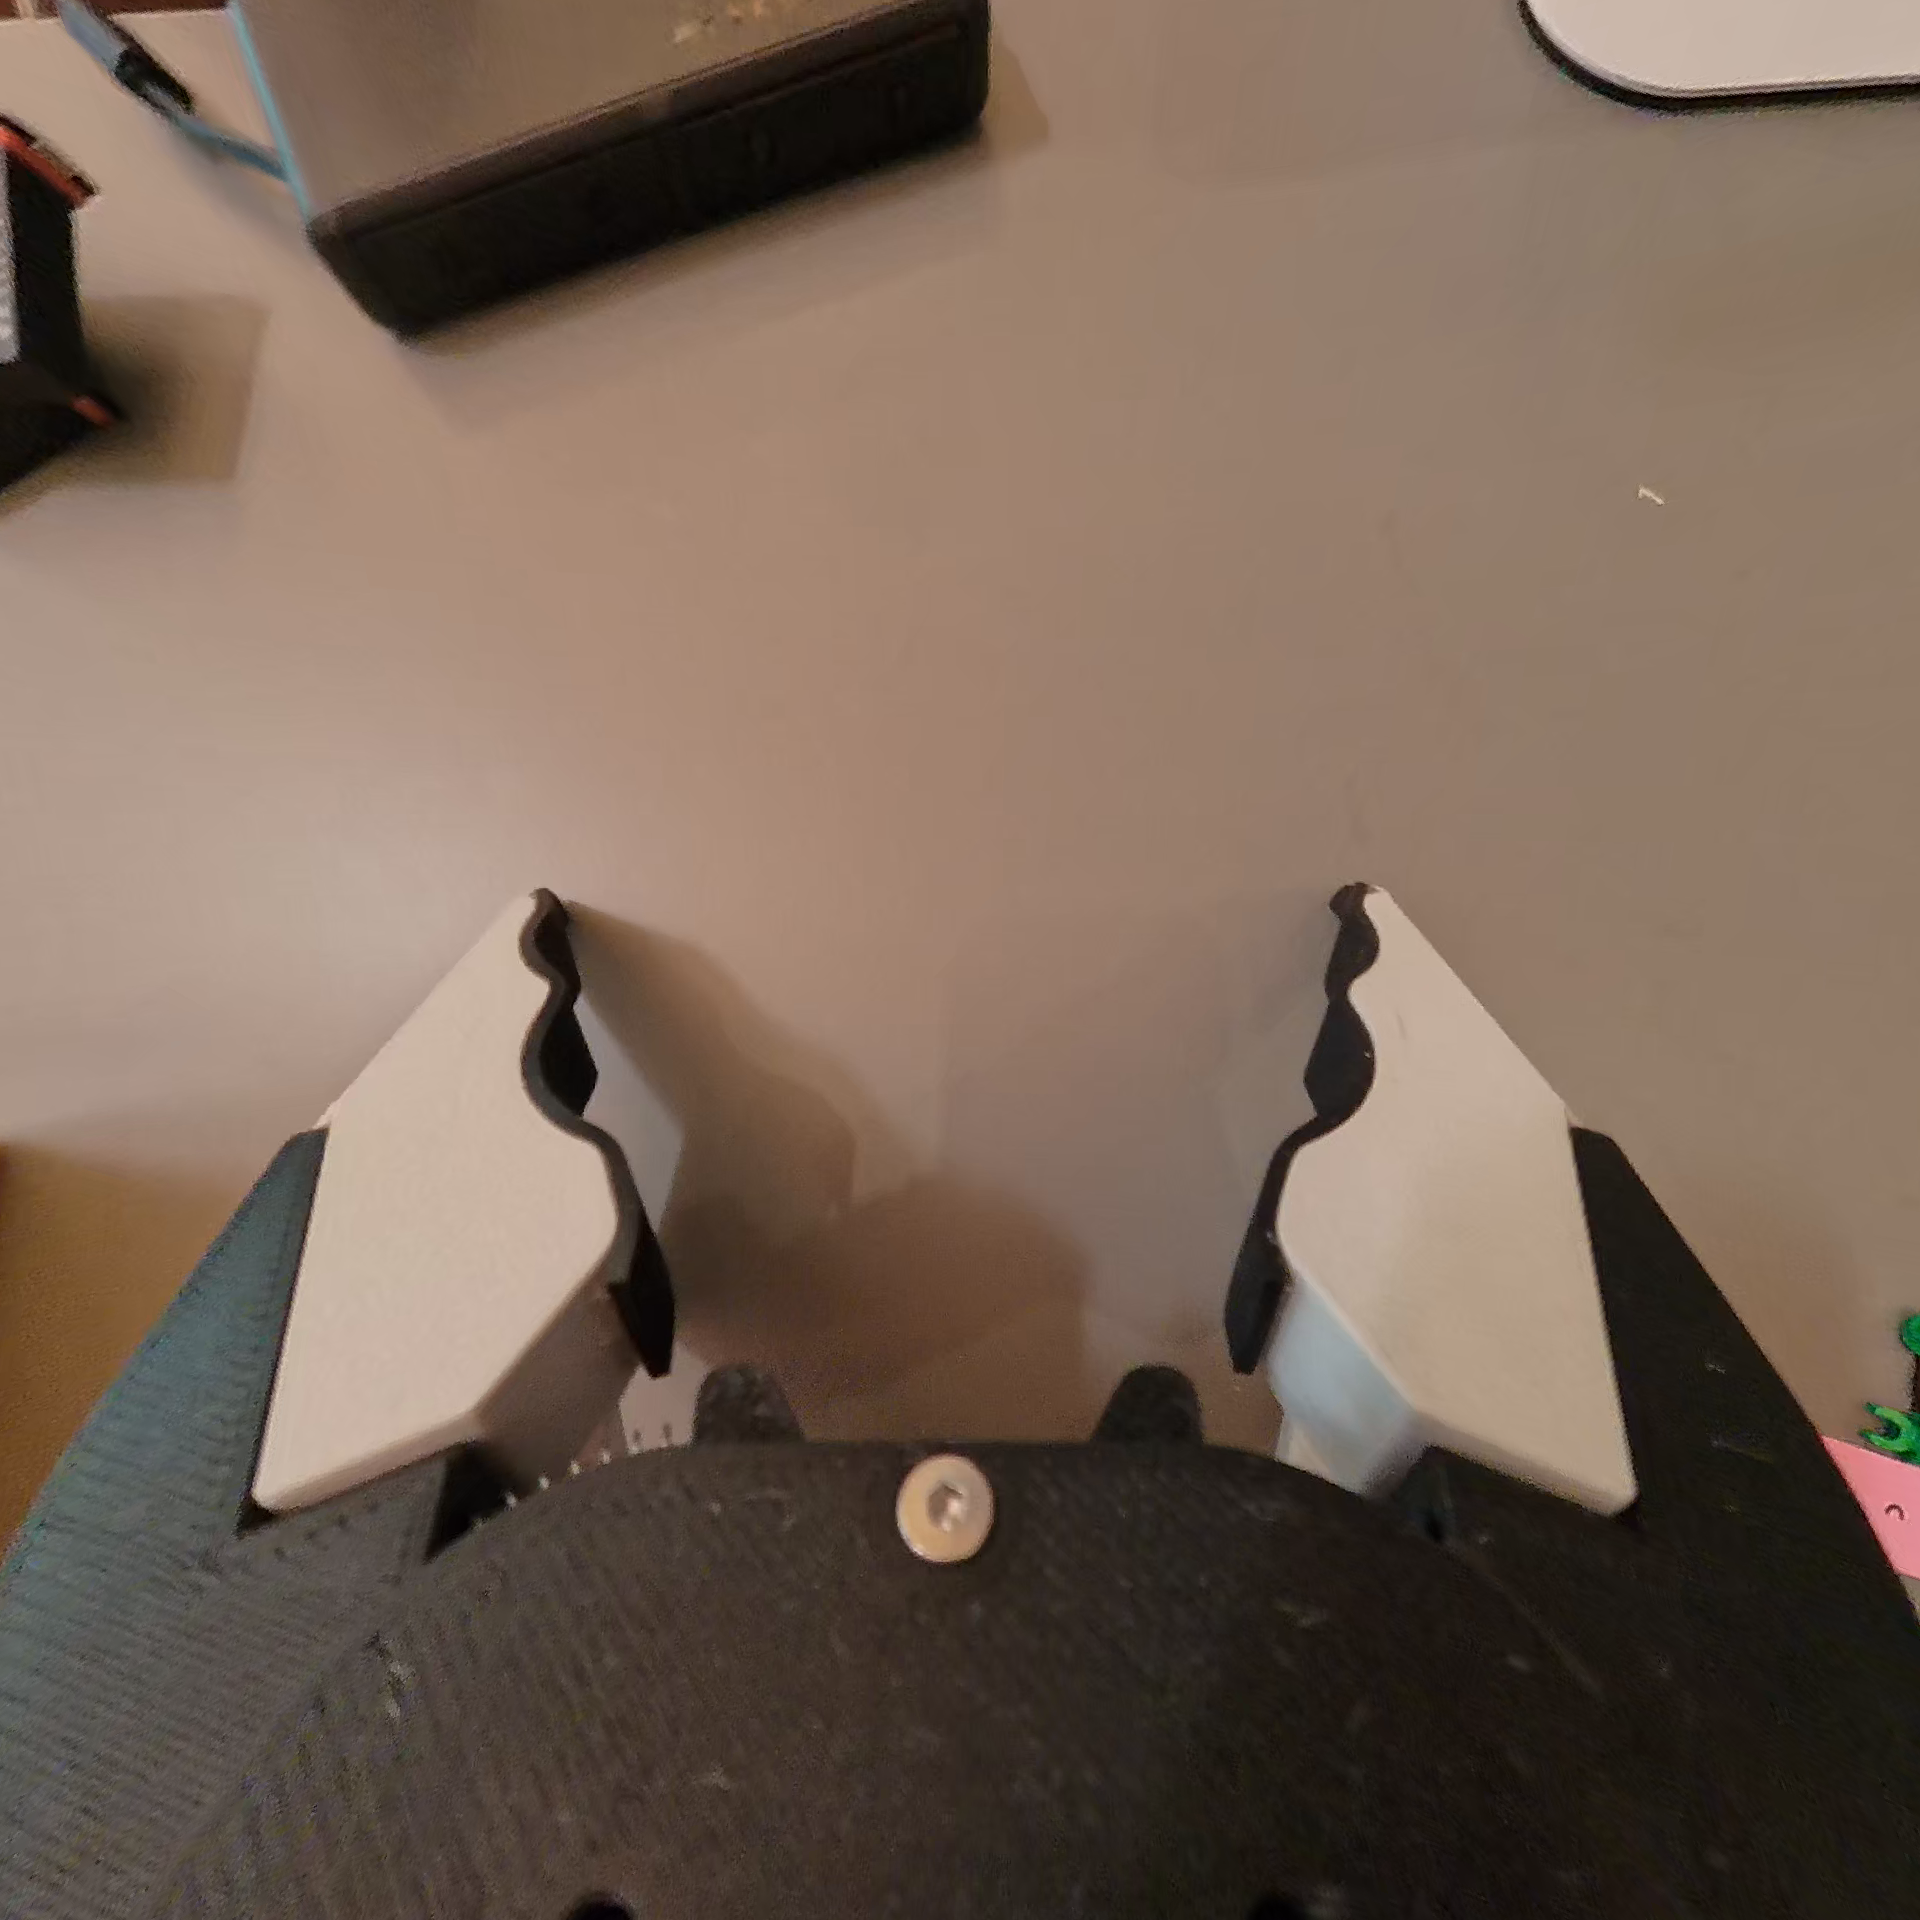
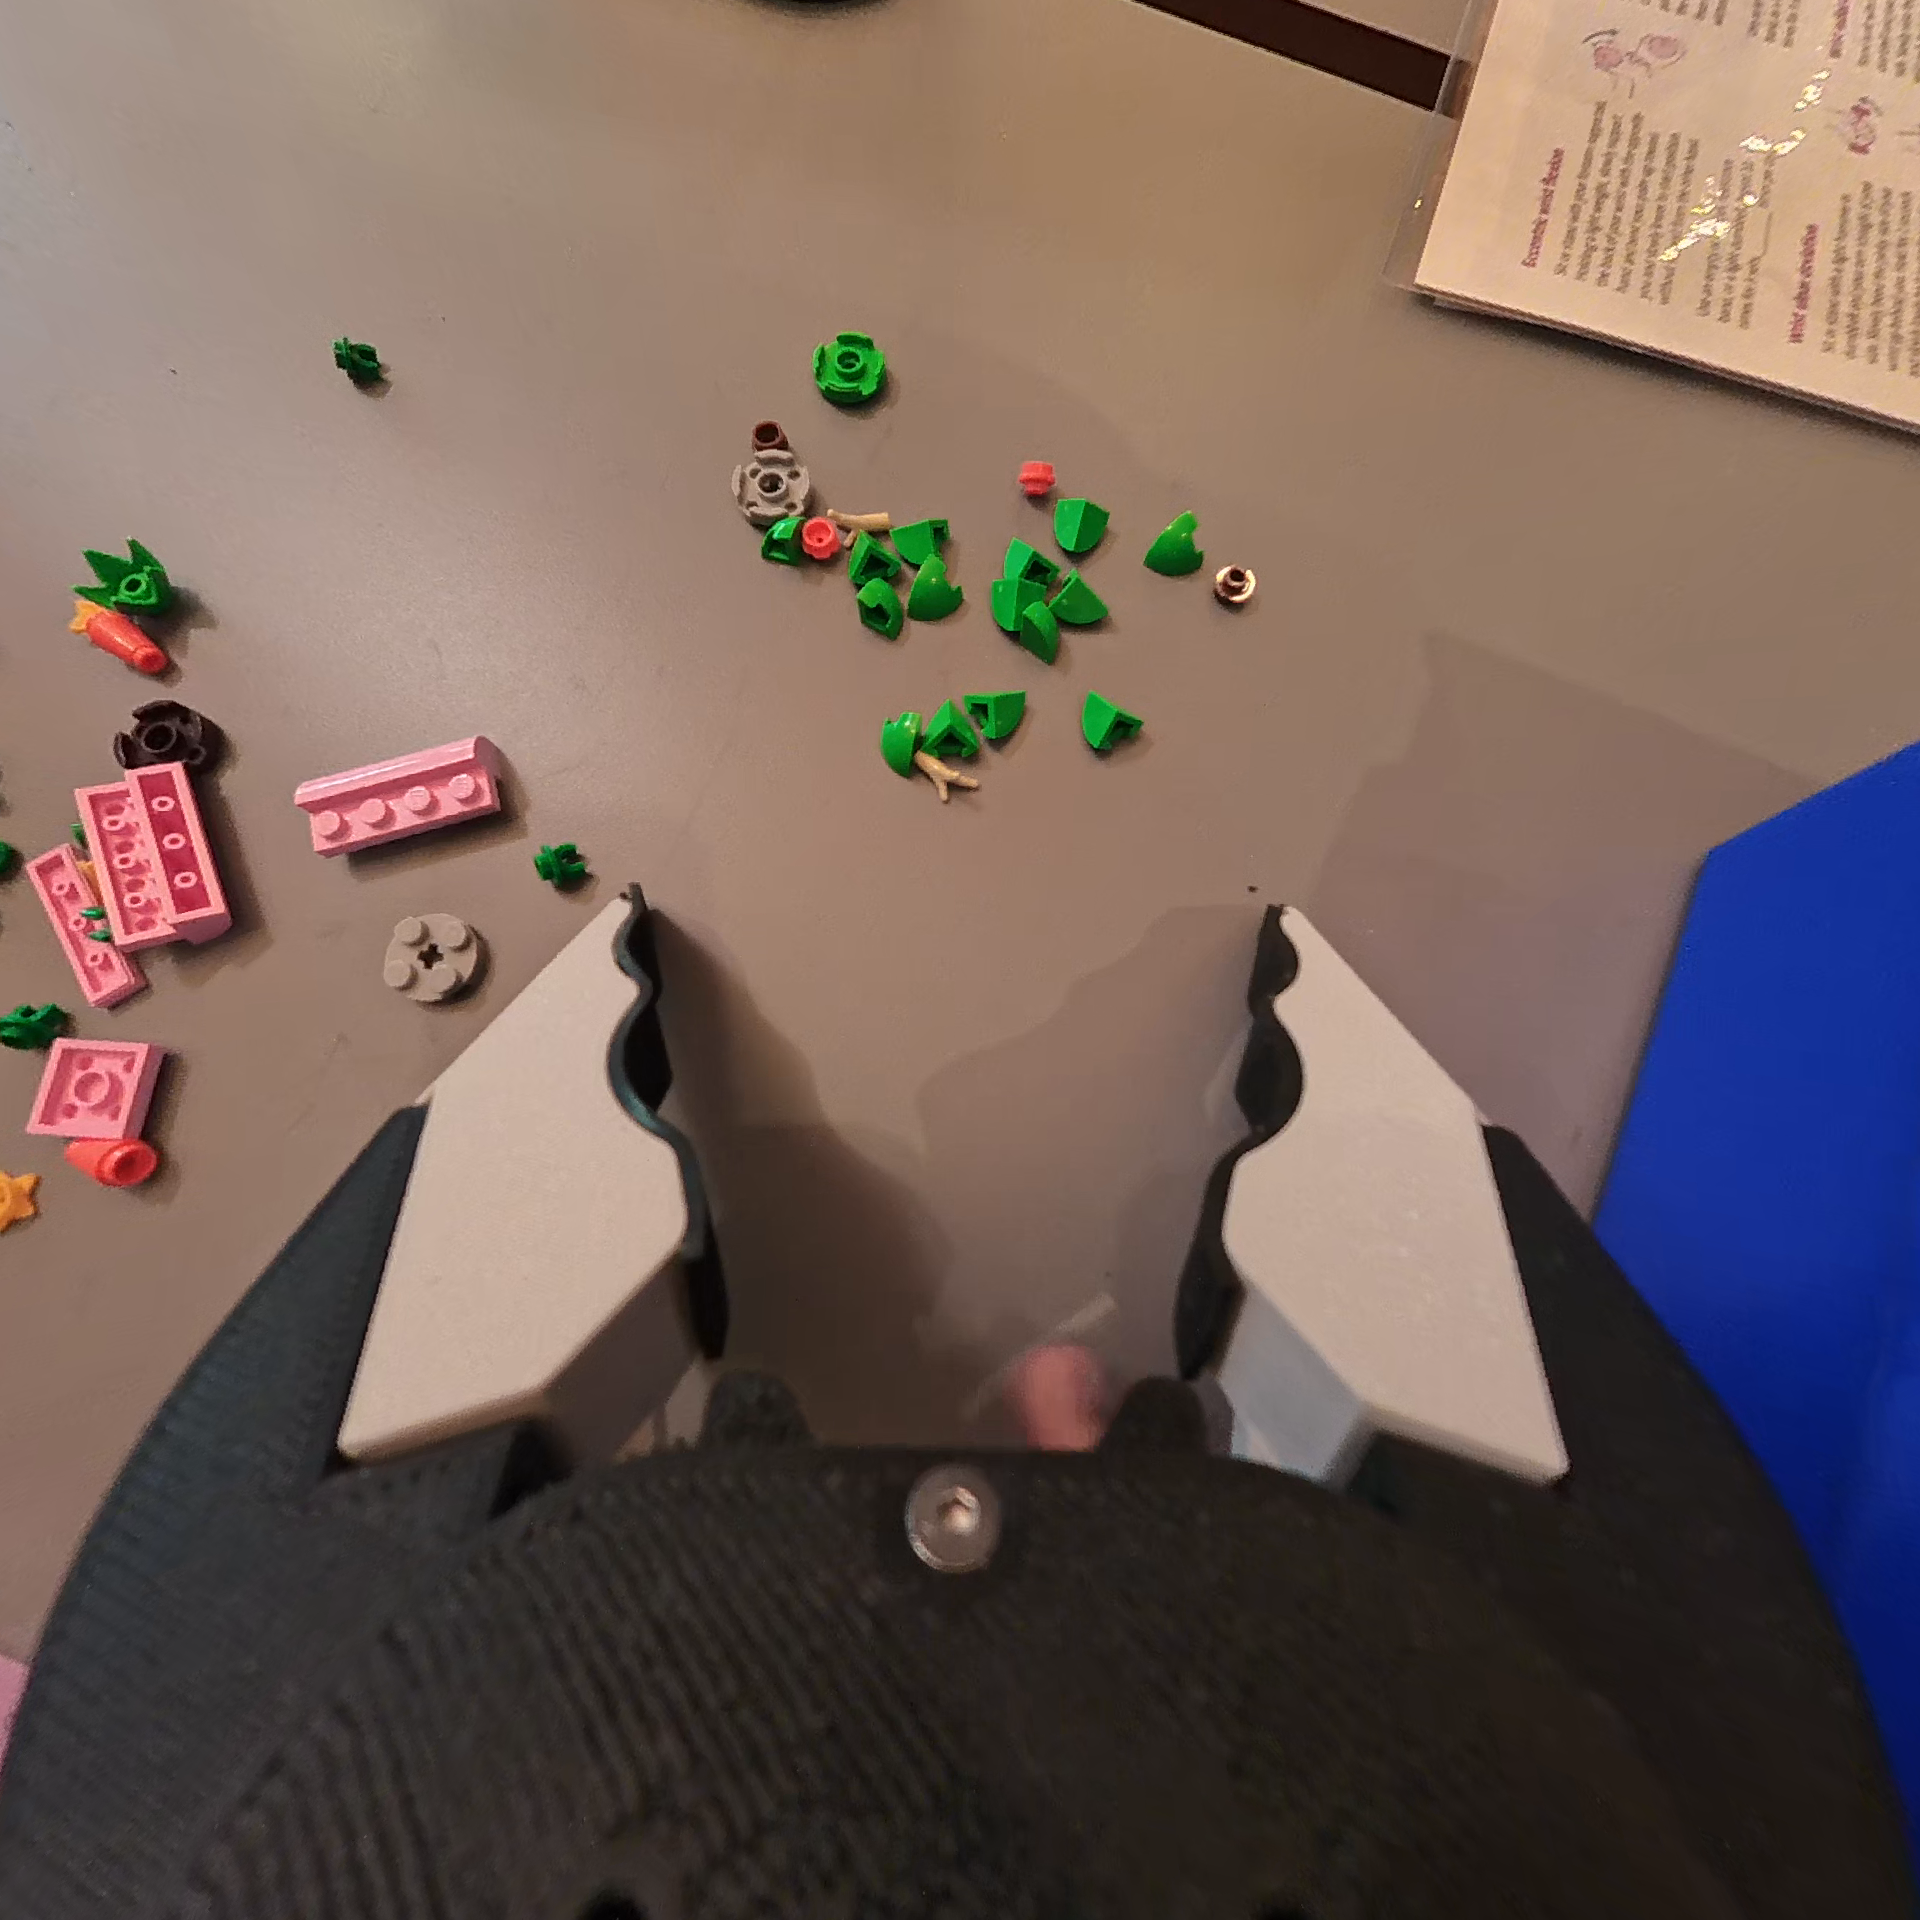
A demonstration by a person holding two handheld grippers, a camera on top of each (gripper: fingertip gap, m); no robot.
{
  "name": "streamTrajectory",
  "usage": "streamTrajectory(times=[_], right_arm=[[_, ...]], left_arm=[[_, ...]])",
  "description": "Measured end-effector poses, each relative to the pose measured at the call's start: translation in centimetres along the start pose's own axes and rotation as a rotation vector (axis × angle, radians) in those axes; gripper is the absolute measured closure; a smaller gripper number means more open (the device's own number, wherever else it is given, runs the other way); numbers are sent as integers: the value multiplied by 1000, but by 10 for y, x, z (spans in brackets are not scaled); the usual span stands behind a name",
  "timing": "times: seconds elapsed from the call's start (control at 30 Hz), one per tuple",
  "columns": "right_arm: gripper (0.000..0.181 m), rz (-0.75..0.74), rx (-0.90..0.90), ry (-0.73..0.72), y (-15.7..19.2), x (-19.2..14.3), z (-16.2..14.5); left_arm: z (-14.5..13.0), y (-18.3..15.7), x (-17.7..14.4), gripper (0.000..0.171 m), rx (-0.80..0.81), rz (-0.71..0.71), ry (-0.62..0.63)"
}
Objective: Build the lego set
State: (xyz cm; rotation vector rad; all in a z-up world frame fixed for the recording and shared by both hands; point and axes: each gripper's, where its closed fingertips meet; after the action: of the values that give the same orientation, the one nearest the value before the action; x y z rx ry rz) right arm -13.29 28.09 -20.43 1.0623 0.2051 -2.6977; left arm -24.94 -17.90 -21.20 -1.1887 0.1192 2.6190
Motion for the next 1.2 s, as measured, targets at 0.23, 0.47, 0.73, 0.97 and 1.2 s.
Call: streamTrajectory(times=[0.23,0.47,0.73,0.97,1.2], right_arm=[[68,63,-90,-37,14,-12,7],[77,619,-214,-318,133,-110,17],[131,614,-355,-211,157,-157,-41],[132,509,-404,-151,169,-125,-53],[155,451,-524,-93,175,-114,-56]], left_arm=[[19,48,-37,87,121,184,-68],[55,-37,-108,92,359,-9,-404],[8,-223,-151,107,554,-780,-414],[-22,-266,-145,106,674,-797,-359],[-21,-265,-149,106,676,-790,-389]])
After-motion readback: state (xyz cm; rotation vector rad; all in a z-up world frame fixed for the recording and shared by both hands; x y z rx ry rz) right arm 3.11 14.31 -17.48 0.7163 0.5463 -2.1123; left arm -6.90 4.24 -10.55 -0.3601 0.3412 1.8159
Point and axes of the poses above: each gripper's, where its closed fingertips meet, x out along the fingers, z out of its top, y = z × x across the jaws, and after that the axes turned 3 degrees about -z, right-handed
